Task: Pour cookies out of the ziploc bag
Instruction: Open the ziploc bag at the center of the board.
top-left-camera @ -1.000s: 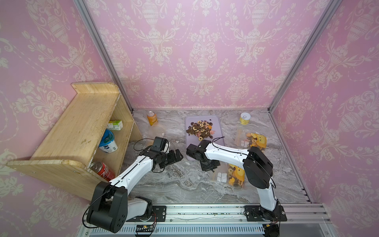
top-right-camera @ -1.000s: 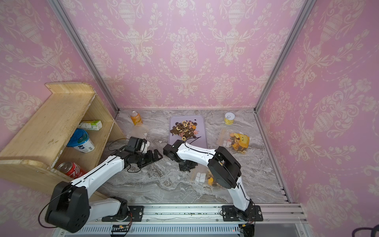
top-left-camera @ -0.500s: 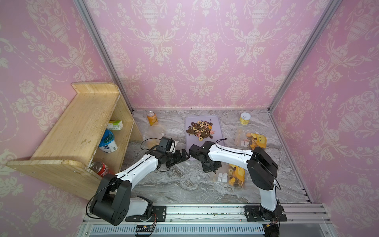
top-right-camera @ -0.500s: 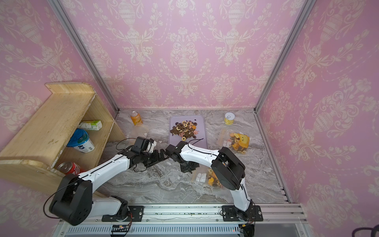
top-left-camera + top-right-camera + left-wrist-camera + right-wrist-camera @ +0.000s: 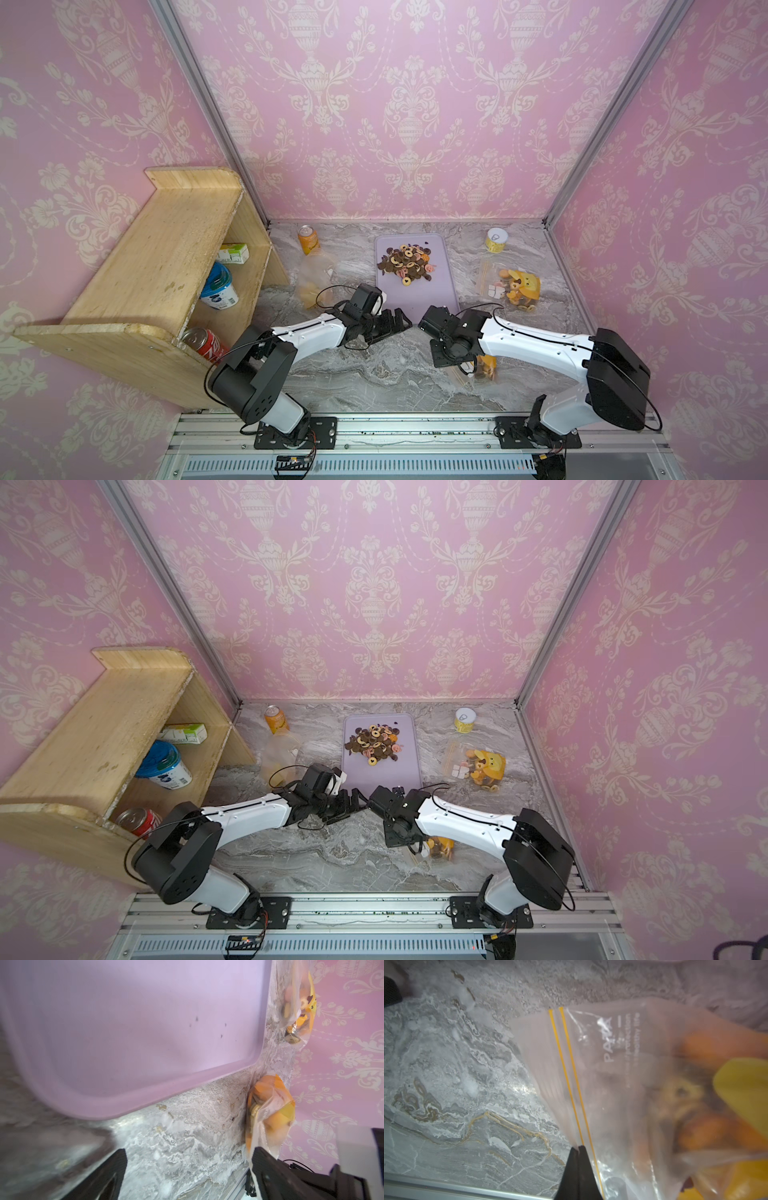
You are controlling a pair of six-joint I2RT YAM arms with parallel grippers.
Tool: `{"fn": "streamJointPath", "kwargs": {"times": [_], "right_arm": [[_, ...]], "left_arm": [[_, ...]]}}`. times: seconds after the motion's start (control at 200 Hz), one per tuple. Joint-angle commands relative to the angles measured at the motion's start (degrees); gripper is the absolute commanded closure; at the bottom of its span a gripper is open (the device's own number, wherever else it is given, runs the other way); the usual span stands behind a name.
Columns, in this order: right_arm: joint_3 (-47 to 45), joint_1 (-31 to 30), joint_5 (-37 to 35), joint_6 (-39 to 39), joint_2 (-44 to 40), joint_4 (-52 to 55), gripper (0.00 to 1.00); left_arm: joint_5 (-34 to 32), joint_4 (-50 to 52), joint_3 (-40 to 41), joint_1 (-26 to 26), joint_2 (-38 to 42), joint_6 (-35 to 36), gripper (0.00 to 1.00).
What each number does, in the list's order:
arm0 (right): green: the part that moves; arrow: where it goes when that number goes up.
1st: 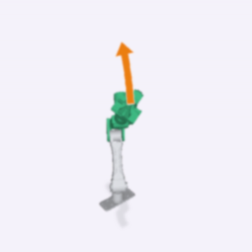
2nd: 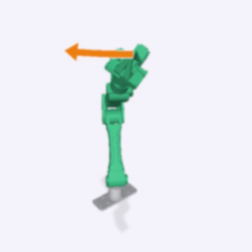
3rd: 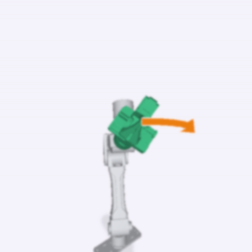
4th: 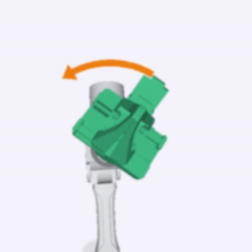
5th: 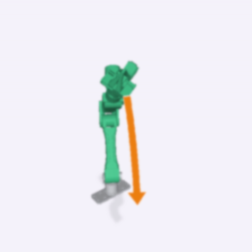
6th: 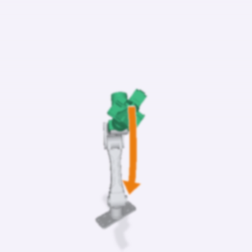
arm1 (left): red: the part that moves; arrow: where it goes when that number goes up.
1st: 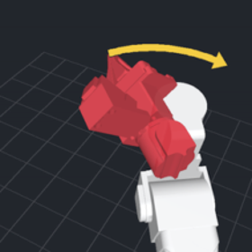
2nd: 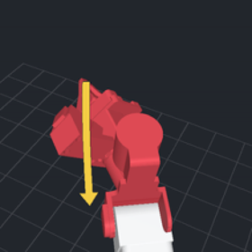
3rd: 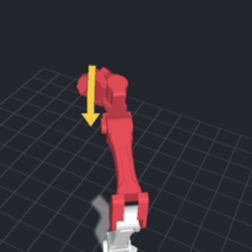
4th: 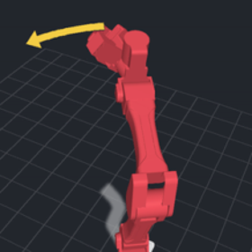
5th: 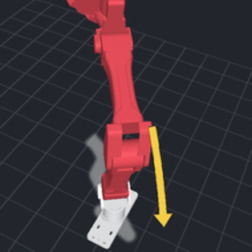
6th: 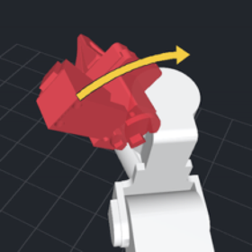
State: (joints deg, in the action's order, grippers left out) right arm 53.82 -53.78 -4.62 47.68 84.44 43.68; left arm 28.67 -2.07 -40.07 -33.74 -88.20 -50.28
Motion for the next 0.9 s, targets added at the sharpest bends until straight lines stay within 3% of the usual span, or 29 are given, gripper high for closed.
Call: {"fn": "streamJointPath", "kwargs": {"times": [0.0,0.06,0.165,0.24,0.5,0.675,0.811,0.891], "right_arm": [[-3.1,-0.2,3.1,2.4,-3.2,-7.0,1.00],[-3.5,0.3,3.2,2.4,-3.4,-7.5,1.00],[-3.0,1.3,3.4,2.3,-3.2,-8.5,1.00],[-2.7,2.2,3.5,2.7,-3.2,-9.6,1.00],[-2.0,5.2,7.3,3.3,-2.0,-15.4,1.00],[-2.6,6.2,8.2,3.2,-2.7,-15.6,1.00],[-3.0,7.0,9.1,3.0,-3.5,-15.2,1.00],[-3.1,7.5,9.5,2.5,-3.9,-14.4,0.94]], "left_arm": [[2.3,-6.5,1.5,-2.0,-1.5,-2.9,0.07],[2.8,-8.5,1.7,-3.2,-2.1,-3.5,0.11],[3.4,-12.4,2.7,-4.8,-3.0,-4.9,0.30],[3.4,-15.0,3.7,-5.6,-3.2,-6.0,0.38],[3.1,-23.5,5.4,-7.3,-3.8,-8.7,0.37],[2.8,-25.3,4.3,-7.6,-8.3,-10.2,0.51],[3.1,-26.7,4.1,-8.0,-10.8,-11.1,0.55],[3.1,-26.9,3.7,-8.7,-11.2,-11.0,0.55]]}}
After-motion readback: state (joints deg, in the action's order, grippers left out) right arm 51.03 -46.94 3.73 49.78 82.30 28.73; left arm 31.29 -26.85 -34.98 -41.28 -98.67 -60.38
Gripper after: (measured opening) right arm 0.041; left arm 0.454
